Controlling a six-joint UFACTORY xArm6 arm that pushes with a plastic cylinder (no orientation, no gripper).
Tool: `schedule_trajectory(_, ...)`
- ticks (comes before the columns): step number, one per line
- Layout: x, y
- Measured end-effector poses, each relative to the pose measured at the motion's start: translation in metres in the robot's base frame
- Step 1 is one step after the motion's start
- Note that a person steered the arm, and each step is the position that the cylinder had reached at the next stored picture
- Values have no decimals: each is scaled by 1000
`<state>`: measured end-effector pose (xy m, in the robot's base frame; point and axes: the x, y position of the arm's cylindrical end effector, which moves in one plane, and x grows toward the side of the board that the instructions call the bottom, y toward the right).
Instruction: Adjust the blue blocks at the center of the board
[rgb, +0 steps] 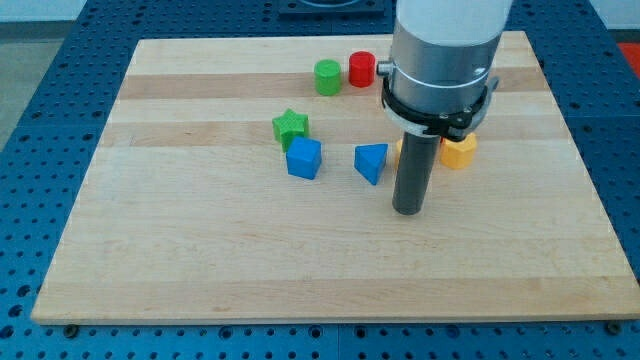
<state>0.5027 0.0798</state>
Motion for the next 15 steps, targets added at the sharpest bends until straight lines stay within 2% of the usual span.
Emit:
schedule_trajectory(6, -43, -15)
schedule_trajectory(9, -84, -15)
schedule_trajectory(10, -80, -15)
schedule_trajectory(12, -23, -16)
schedule_trajectory(14, 13, -23)
schedule_trajectory(15, 42, -61)
